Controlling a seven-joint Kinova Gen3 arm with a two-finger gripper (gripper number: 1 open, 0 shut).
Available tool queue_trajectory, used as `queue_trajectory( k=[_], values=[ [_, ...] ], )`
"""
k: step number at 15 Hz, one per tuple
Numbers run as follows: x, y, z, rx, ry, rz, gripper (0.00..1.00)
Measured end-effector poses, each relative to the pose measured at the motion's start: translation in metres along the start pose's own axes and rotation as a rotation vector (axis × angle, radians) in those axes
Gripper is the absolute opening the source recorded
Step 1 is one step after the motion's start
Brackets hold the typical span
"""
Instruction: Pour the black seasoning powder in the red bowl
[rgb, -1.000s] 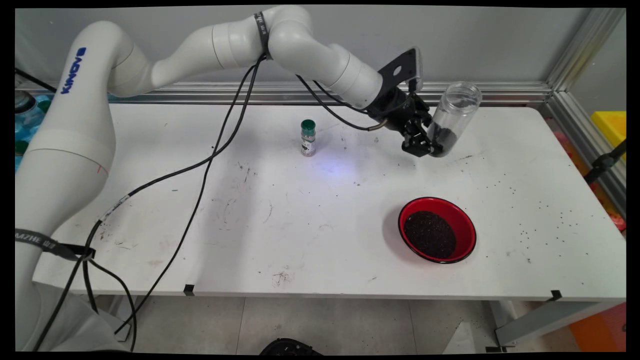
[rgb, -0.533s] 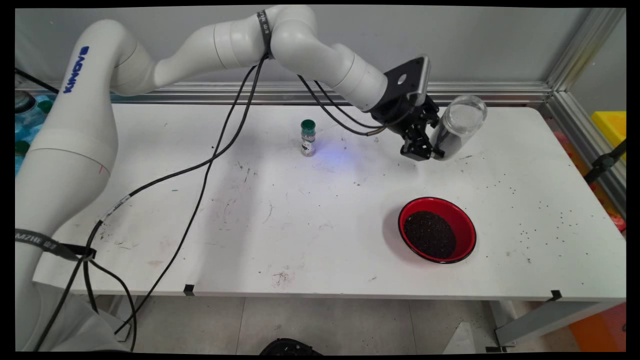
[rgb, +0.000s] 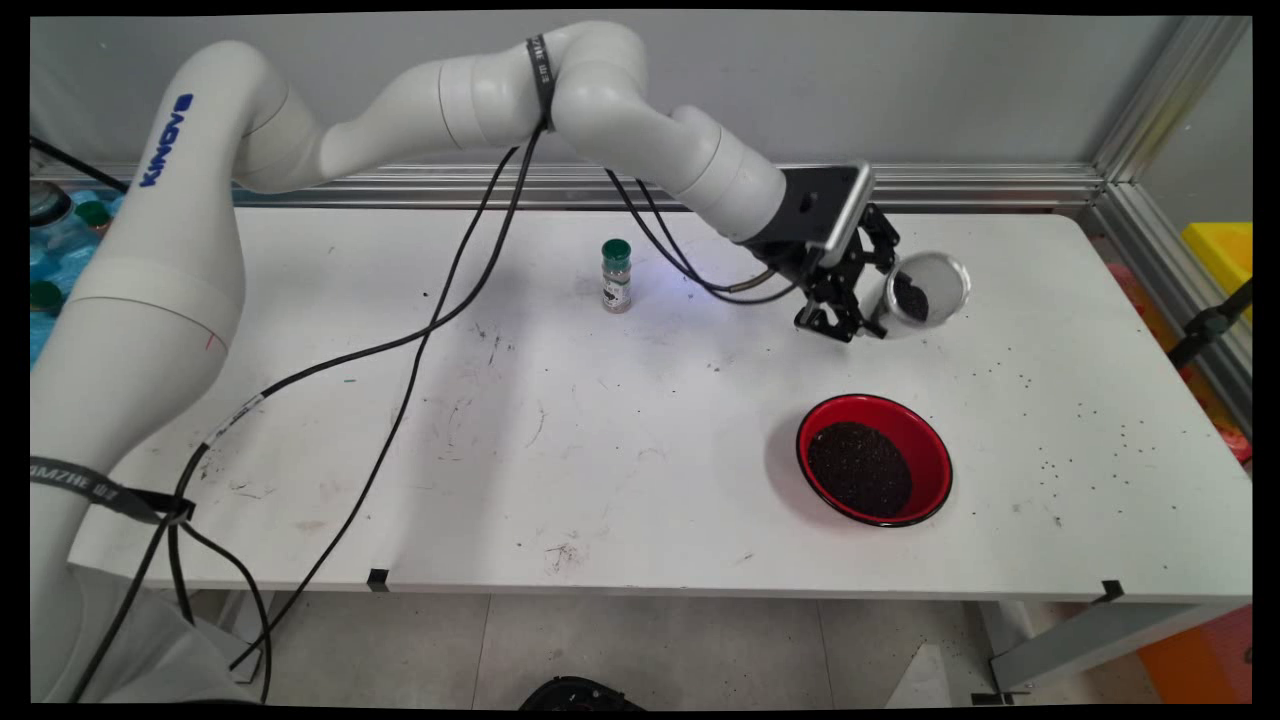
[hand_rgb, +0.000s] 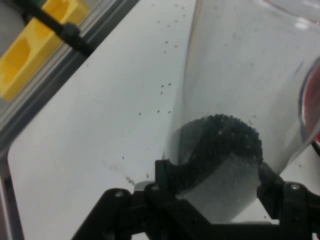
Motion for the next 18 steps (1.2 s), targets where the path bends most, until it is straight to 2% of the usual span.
queue_trajectory(
  k=[9, 18],
  values=[
    [0.008, 0.015, 0.016, -0.007, -0.036, 0.387, 0.00],
    [0.018, 0.017, 0.030, 0.012, -0.064, 0.691, 0.00]
  ],
)
